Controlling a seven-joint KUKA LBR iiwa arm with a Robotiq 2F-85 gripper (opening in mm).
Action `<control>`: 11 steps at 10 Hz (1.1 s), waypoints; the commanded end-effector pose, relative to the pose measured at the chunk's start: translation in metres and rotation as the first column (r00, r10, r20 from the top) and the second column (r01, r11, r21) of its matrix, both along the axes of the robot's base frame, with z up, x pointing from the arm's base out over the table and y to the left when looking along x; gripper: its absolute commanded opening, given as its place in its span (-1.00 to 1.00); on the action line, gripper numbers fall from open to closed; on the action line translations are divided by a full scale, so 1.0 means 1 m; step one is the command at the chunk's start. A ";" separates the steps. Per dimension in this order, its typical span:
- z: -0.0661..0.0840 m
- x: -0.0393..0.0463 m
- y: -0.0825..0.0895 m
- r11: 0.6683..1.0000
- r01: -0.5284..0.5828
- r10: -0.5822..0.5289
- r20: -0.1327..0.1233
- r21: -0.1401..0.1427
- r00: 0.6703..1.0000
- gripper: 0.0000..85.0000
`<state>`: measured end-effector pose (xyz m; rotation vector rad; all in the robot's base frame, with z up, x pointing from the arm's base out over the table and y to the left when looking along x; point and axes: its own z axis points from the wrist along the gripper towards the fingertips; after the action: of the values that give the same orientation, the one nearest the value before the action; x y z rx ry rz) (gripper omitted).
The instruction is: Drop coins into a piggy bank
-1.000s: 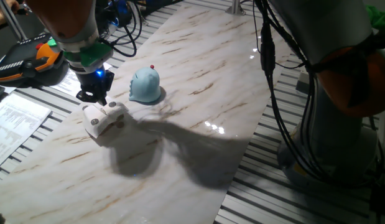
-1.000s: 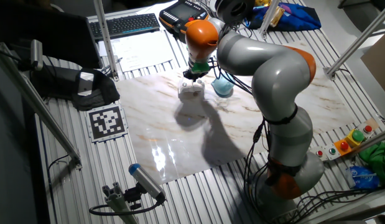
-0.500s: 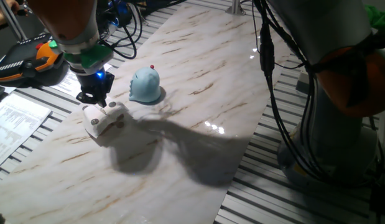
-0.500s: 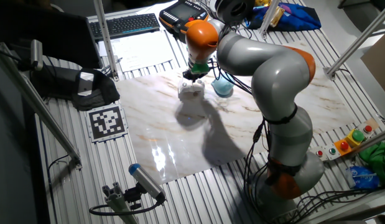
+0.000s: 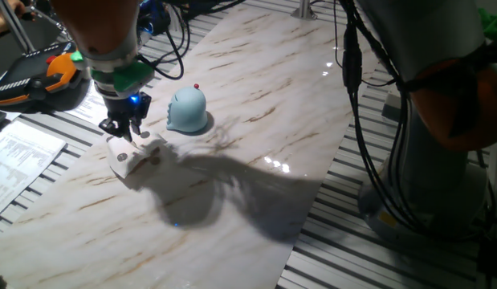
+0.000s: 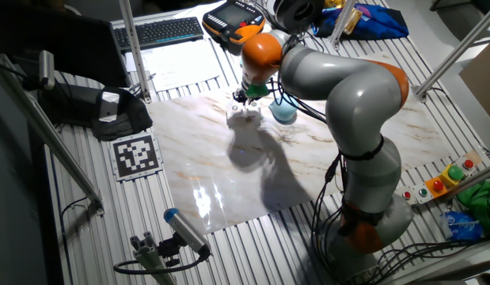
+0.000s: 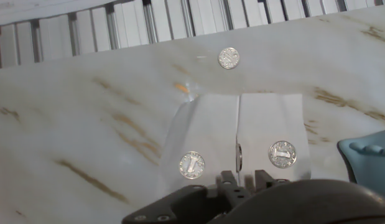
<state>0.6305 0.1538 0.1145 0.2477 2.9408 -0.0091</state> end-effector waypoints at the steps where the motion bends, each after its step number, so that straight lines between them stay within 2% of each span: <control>1: -0.001 -0.0003 0.000 1.000 0.005 -0.005 0.017 0.003 1.000 0.20; 2: -0.003 -0.0008 -0.002 1.000 0.004 -0.005 0.043 0.007 0.999 0.20; 3: -0.007 -0.0017 -0.003 1.000 -0.003 0.003 0.055 0.007 0.998 0.20; 4: -0.011 -0.0035 -0.004 1.000 -0.012 0.012 0.060 0.006 0.998 -0.20; 5: -0.012 -0.0042 -0.004 1.000 -0.017 0.016 0.052 0.013 0.999 -0.20; 6: -0.006 -0.0023 -0.004 0.999 -0.038 0.038 0.016 0.000 0.999 -0.60; 7: -0.002 -0.0007 -0.003 0.999 -0.049 0.049 -0.016 0.011 0.999 -1.00; 8: 0.001 -0.0002 -0.004 0.998 -0.050 0.051 -0.030 0.029 0.998 -1.00; 9: 0.012 -0.0001 -0.004 0.998 -0.042 0.044 -0.035 0.039 0.998 -1.00; 10: 0.027 -0.0001 -0.003 0.999 -0.047 0.047 -0.048 0.013 0.998 -1.00; 11: 0.033 -0.0015 -0.005 0.998 -0.065 0.064 -0.048 -0.008 0.997 -1.00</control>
<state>0.6288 0.1490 0.1450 0.1535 2.9914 -0.0148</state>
